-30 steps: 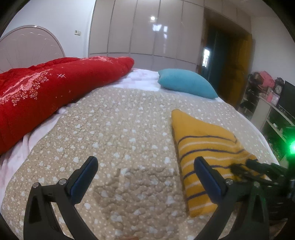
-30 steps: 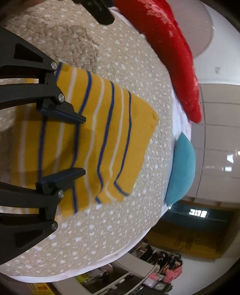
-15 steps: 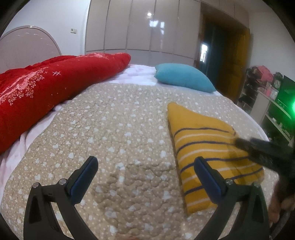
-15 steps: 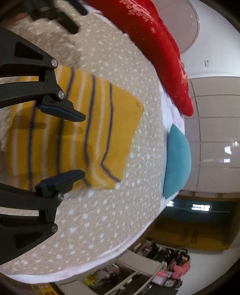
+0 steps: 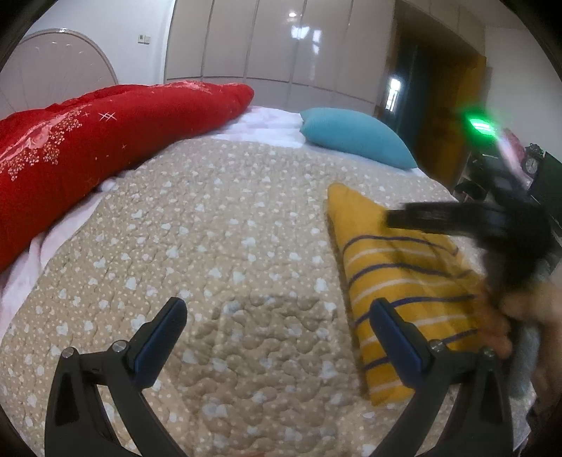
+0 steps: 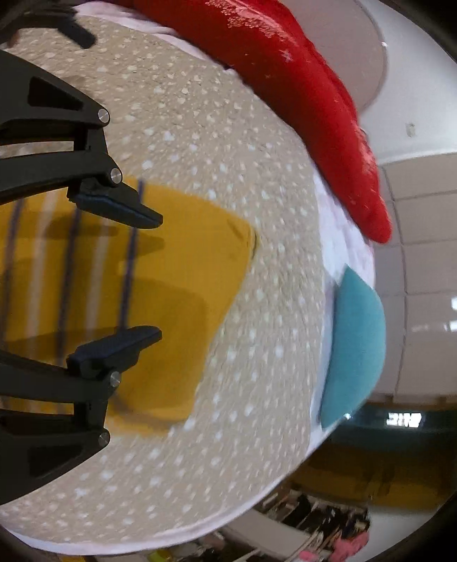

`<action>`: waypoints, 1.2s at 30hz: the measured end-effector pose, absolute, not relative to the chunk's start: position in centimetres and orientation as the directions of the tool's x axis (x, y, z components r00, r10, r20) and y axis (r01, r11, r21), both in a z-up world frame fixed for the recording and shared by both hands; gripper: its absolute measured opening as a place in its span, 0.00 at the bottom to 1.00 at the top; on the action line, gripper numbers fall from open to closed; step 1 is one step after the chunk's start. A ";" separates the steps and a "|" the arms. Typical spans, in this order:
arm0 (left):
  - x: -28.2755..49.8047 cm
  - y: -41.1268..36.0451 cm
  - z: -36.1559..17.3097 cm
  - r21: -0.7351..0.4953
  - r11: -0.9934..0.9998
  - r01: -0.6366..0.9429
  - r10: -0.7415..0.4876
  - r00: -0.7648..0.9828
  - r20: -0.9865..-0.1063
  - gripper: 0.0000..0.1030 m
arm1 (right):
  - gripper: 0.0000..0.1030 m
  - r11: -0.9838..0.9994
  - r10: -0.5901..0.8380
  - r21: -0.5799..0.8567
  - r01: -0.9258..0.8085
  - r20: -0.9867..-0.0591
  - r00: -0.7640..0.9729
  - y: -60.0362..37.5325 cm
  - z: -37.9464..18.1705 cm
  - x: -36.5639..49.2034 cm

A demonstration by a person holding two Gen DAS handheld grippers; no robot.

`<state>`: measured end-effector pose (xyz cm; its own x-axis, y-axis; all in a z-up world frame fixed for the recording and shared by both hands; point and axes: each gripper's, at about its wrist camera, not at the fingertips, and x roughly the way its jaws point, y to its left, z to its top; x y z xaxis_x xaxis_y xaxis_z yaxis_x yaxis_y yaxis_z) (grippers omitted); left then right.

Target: Fold small clothes

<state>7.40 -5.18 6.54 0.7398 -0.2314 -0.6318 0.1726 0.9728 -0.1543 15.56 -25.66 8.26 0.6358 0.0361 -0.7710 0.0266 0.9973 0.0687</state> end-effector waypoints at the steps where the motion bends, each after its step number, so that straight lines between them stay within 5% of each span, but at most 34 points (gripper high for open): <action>1: 7.5 -5.1 6.5 -0.158 0.973 0.170 -0.232 0.739 -0.633 1.00 | 0.59 0.998 0.039 0.058 0.010 -0.788 0.615 -25.0 7.6 16.8; 10: 8.5 -4.7 5.4 -0.177 0.971 0.163 -0.240 0.705 -0.667 1.00 | 0.68 0.997 0.040 0.061 0.038 -0.910 0.413 -24.8 2.3 25.9; 16: 8.4 -4.4 5.4 -0.193 0.969 0.153 -0.244 0.704 -0.667 1.00 | 0.69 0.979 0.094 0.186 0.086 -0.778 0.621 -29.2 6.5 19.3; 23: 7.0 -4.8 7.5 -0.233 0.959 0.161 -0.278 0.703 -0.655 1.00 | 0.69 0.929 0.039 0.260 0.264 -0.777 0.629 -40.0 4.2 13.1; 36: 9.4 -17.6 7.9 -0.040 0.931 0.364 -0.280 0.637 -0.718 1.00 | 0.70 0.808 0.087 0.491 0.327 -0.647 0.757 -48.6 0.1 4.9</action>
